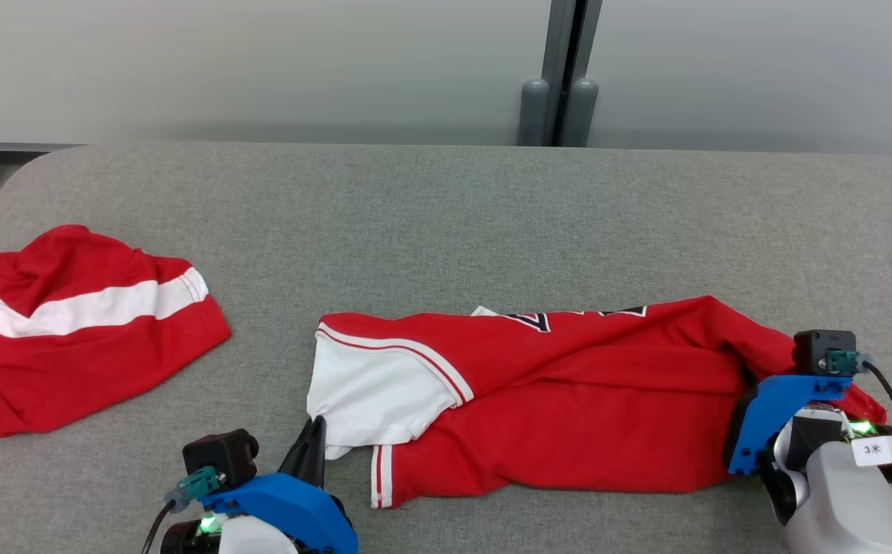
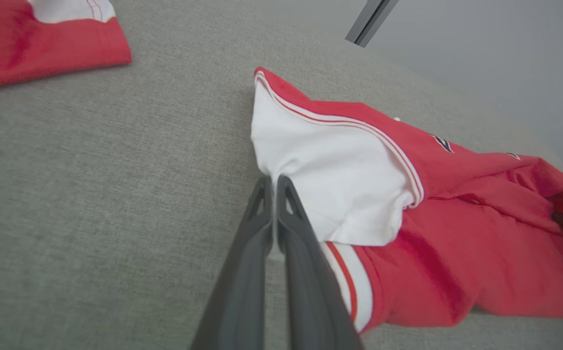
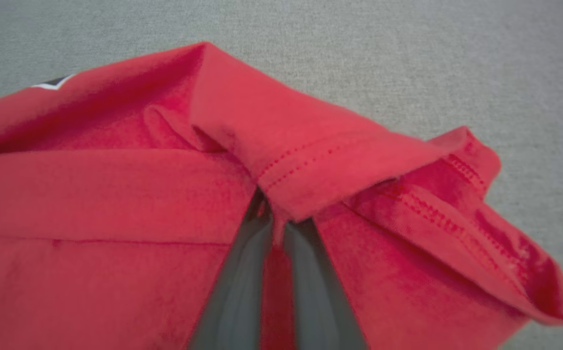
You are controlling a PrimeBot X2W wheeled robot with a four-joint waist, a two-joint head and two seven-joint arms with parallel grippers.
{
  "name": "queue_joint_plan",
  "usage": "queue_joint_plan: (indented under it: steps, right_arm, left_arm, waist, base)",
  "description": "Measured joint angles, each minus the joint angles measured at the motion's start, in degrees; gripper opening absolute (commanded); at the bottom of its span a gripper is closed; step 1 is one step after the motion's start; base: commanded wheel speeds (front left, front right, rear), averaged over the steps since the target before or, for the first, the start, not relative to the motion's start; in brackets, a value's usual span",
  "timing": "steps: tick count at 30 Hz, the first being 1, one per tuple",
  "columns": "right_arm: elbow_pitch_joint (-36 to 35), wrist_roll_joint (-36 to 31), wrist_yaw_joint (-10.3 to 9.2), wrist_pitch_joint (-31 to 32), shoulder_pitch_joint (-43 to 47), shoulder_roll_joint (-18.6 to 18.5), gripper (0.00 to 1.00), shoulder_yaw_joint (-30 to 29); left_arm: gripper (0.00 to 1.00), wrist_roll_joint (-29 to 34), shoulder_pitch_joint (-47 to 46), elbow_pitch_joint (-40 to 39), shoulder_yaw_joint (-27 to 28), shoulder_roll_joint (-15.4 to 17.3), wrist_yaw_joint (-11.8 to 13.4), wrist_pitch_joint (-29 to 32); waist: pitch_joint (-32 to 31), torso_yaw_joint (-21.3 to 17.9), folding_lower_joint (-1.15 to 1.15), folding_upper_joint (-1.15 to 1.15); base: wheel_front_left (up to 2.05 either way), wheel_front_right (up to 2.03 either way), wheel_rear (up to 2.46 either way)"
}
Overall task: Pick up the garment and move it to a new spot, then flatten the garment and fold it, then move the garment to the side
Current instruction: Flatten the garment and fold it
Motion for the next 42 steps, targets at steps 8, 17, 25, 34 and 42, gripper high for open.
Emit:
queue_joint_plan:
  steps: [8,17,25,34,42]
  right_arm:
    - [-5.5,8.2,0.00,-6.2,3.8,0.0,0.00,4.9]
    - [-41.8,16.0,0.00,0.7,15.7,0.0,0.00,6.5]
    - [-65.4,20.0,0.00,10.9,23.4,0.0,0.00,3.7]
    - [-61.3,19.2,-0.01,18.6,6.2,-0.2,0.00,9.7]
    - [-40.8,16.7,0.00,11.7,-21.7,-3.6,0.00,12.7]
  left_arm:
    - [0.00,-2.5,0.9,-3.9,2.7,-0.3,-0.4,-4.0]
    - [0.00,-8.9,1.2,-19.8,9.2,0.2,-2.6,-7.7]
    - [0.00,-11.5,-3.3,-30.2,9.2,1.5,-3.4,-3.9]
    - [0.00,-15.3,-21.4,-22.7,9.1,4.2,-5.6,4.9]
    - [0.00,-12.8,-44.3,-8.8,11.3,6.6,-6.9,4.2]
  waist:
    - [-1.9,0.2,0.00,0.00]
    - [-2.8,-2.6,0.00,0.00]
    - [-1.7,-3.4,0.00,-0.01]
    - [4.3,-5.7,0.01,-0.01]
    - [11.8,-7.9,0.02,0.00]
  base:
    - [0.00,0.00,0.00]
    - [0.00,0.00,0.00]
    - [0.00,0.00,0.00]
    - [0.00,0.00,0.00]
    - [0.00,0.00,0.00]
